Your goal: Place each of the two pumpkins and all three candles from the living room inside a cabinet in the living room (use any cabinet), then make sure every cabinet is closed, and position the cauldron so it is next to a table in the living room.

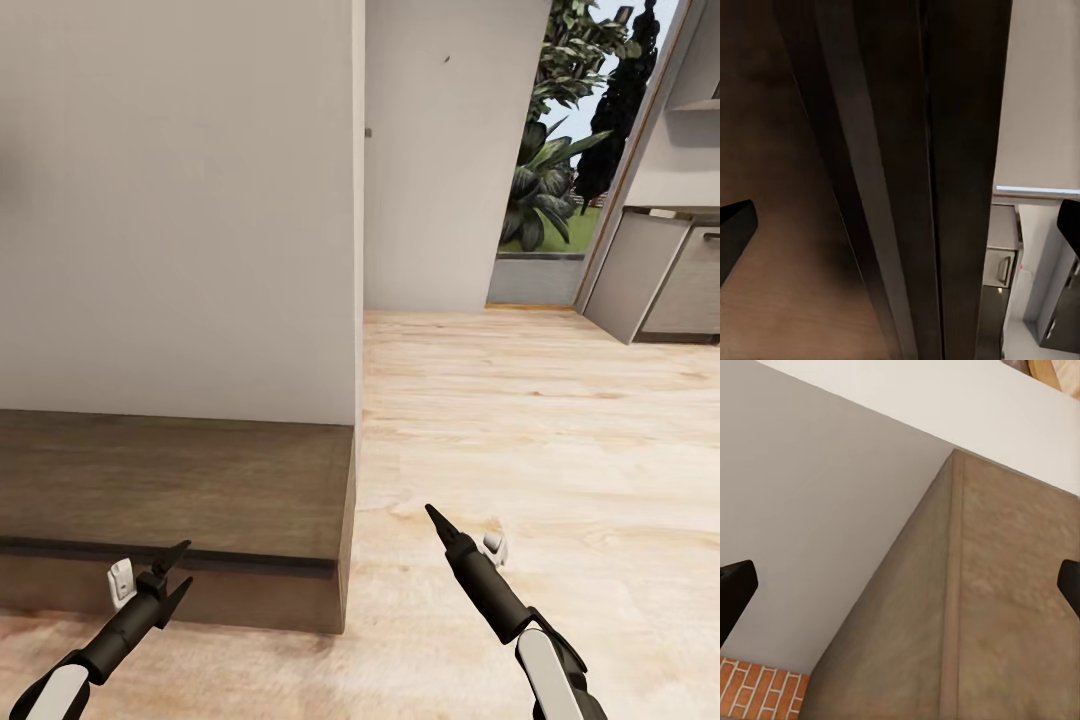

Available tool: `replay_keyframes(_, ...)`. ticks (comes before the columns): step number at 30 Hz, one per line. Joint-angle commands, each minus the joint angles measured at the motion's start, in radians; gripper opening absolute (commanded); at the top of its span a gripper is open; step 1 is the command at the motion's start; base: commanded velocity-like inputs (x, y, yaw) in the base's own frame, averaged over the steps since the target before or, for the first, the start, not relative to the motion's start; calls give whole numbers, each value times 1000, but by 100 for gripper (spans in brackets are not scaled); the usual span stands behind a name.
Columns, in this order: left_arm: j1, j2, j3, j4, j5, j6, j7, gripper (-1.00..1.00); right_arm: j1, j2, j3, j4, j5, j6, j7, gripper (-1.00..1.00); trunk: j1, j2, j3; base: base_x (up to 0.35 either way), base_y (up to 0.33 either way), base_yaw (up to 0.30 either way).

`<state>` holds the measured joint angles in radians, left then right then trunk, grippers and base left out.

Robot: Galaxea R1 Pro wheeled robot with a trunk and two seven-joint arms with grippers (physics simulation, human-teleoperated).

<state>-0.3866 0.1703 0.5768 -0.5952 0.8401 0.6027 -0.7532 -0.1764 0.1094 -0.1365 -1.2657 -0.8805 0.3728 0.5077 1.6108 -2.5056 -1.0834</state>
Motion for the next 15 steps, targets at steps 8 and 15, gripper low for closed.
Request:
replay_keyframes(8,4,0,0,0,1,-2,0,-100,0,1,0,0,0,0,0,100,0,0,0,0,0,0)
replay_keyframes(15,4,0,0,0,1,-1,0,-100,0,1,0,0,0,0,0,100,0,0,0,0,0,0)
